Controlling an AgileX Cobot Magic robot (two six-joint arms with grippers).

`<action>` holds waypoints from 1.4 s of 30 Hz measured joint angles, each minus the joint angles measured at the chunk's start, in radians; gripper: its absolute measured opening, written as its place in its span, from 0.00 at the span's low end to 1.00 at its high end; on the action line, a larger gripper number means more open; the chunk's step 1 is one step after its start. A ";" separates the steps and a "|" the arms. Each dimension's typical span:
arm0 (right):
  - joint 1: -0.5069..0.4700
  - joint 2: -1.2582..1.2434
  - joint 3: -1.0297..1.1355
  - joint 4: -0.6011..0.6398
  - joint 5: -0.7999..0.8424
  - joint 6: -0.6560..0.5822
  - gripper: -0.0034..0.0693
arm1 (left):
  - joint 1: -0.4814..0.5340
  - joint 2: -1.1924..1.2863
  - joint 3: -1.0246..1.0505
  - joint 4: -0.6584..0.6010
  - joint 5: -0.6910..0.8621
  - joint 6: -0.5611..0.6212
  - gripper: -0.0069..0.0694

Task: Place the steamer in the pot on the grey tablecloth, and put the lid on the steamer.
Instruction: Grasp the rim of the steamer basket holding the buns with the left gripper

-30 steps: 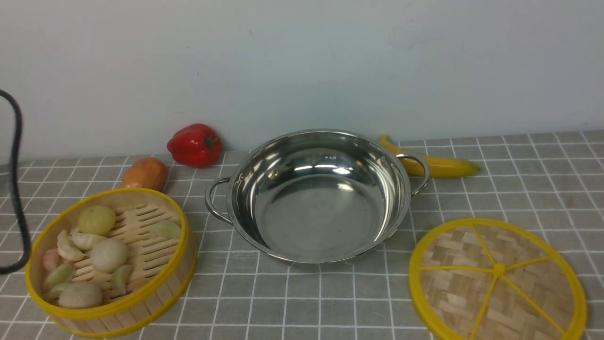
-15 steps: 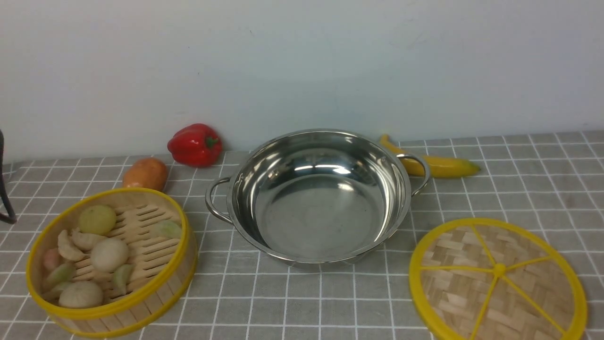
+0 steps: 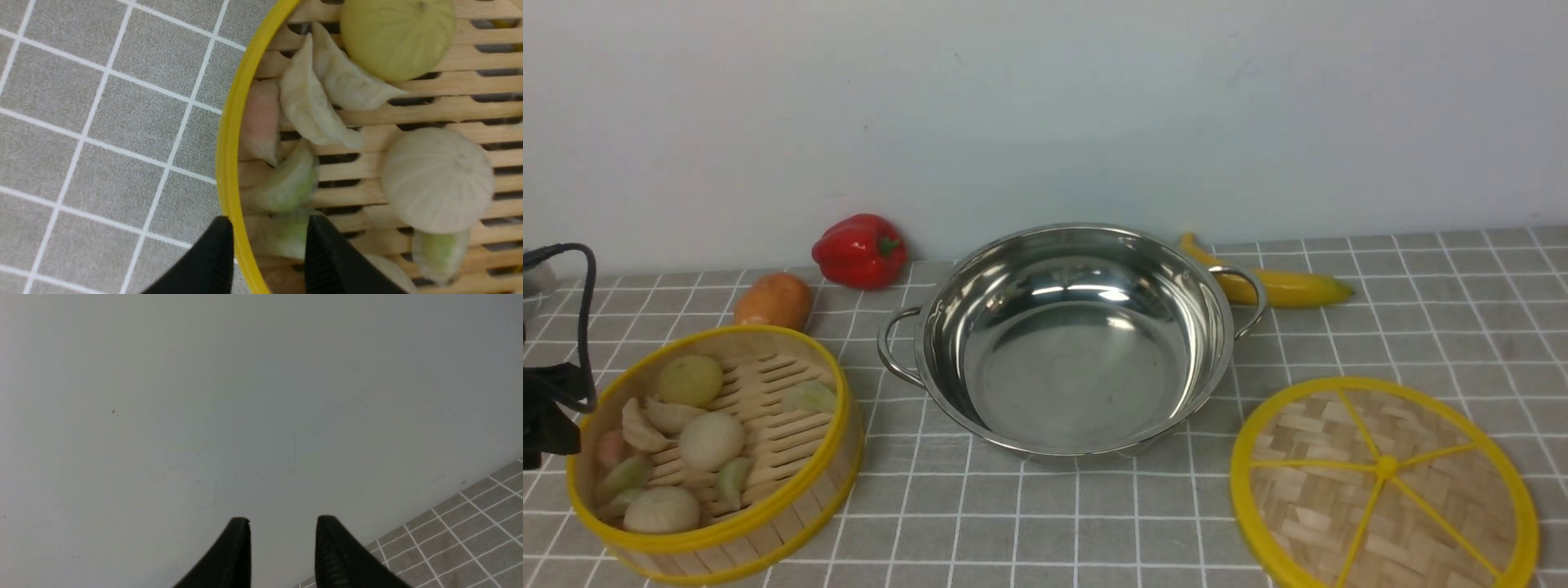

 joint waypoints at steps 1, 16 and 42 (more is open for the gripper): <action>0.000 0.000 0.000 0.000 0.000 0.000 0.38 | 0.000 0.002 0.000 0.000 0.000 0.000 0.41; 0.000 0.000 0.000 0.000 0.000 0.000 0.38 | 0.000 0.155 0.000 0.007 -0.082 0.001 0.41; 0.000 0.000 0.000 -0.002 0.012 0.000 0.38 | -0.002 0.183 -0.071 0.039 -0.013 -0.087 0.16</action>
